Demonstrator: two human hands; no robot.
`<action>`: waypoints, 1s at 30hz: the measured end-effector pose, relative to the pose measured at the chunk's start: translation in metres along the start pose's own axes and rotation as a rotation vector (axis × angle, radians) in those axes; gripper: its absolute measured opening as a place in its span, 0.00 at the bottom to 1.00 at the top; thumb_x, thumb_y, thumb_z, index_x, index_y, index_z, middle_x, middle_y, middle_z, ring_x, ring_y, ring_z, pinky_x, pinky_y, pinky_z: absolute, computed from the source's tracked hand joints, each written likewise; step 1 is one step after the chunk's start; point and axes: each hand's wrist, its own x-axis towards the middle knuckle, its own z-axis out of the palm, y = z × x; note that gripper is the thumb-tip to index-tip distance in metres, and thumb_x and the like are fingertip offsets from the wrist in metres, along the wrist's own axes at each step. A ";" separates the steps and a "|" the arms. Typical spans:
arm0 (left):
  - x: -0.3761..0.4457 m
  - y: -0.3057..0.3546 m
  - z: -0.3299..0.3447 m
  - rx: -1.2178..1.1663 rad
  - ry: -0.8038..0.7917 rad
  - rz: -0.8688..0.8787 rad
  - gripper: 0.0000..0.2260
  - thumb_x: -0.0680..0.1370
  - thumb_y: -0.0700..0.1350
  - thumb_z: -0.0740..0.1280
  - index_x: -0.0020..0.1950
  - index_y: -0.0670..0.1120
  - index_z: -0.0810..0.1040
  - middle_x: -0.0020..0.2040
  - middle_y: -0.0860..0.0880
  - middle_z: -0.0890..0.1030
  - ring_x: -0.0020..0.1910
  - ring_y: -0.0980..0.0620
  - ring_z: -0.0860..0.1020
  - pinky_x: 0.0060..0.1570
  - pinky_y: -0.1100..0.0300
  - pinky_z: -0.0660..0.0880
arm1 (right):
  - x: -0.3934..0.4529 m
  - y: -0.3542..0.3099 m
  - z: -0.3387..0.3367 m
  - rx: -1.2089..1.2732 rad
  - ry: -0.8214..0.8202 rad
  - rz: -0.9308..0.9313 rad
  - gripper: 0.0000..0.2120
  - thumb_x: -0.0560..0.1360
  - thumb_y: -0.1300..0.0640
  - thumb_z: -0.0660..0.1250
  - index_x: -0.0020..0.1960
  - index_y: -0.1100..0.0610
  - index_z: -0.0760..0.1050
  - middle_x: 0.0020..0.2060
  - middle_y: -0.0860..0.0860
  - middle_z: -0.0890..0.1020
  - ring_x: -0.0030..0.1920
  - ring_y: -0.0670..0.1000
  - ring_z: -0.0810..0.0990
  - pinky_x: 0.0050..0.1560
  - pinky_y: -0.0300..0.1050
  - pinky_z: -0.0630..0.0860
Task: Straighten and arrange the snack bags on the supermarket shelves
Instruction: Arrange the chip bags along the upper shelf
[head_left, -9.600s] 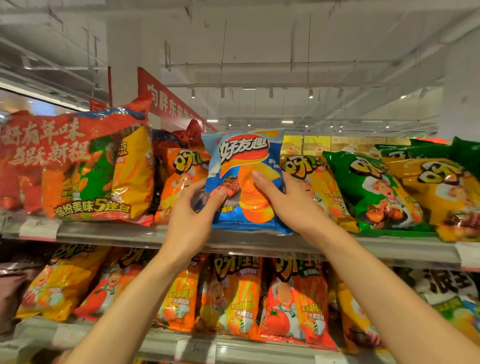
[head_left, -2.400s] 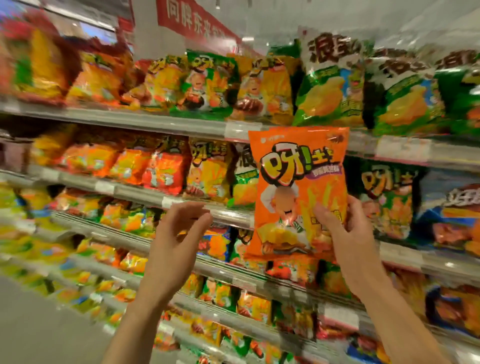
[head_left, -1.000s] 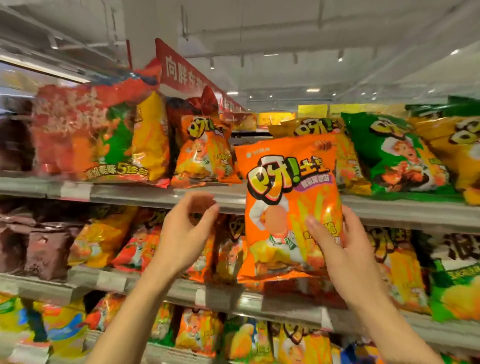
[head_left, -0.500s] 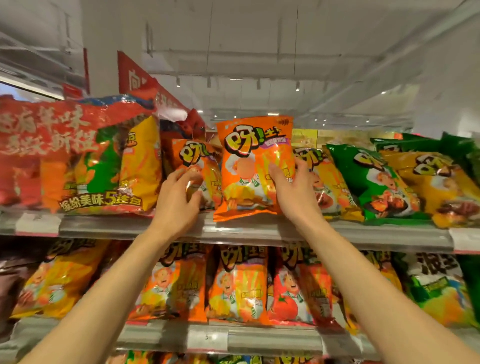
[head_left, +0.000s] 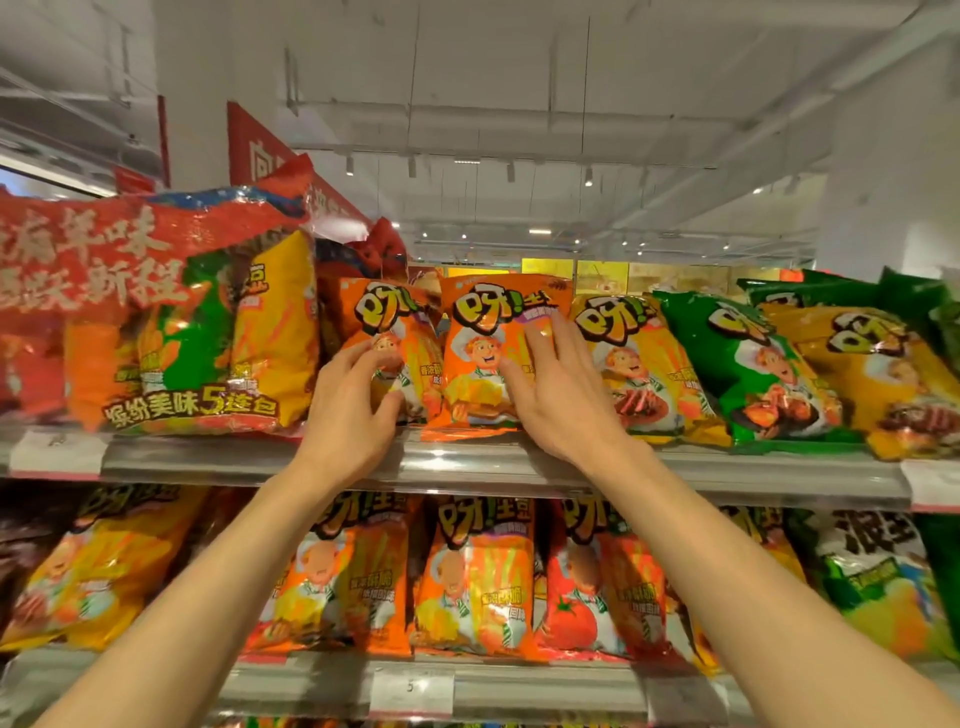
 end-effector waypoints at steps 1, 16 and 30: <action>0.000 0.000 0.000 -0.004 0.000 0.002 0.17 0.81 0.41 0.69 0.71 0.44 0.77 0.76 0.42 0.71 0.78 0.45 0.64 0.76 0.49 0.61 | 0.001 0.001 0.001 -0.004 -0.061 -0.013 0.33 0.83 0.36 0.51 0.82 0.53 0.56 0.82 0.59 0.50 0.82 0.59 0.47 0.80 0.56 0.48; -0.004 -0.006 -0.002 -0.063 -0.031 0.011 0.16 0.82 0.42 0.68 0.71 0.46 0.76 0.79 0.45 0.68 0.80 0.47 0.61 0.77 0.51 0.58 | 0.008 0.004 0.002 -0.066 -0.246 -0.001 0.35 0.83 0.34 0.46 0.83 0.52 0.53 0.83 0.58 0.51 0.82 0.59 0.47 0.81 0.55 0.46; -0.032 0.008 -0.005 -0.341 0.096 0.004 0.13 0.82 0.49 0.69 0.66 0.55 0.77 0.65 0.56 0.78 0.65 0.54 0.76 0.62 0.55 0.76 | -0.042 0.022 -0.043 0.513 0.029 0.162 0.17 0.80 0.44 0.67 0.67 0.47 0.75 0.62 0.43 0.79 0.60 0.40 0.77 0.57 0.34 0.73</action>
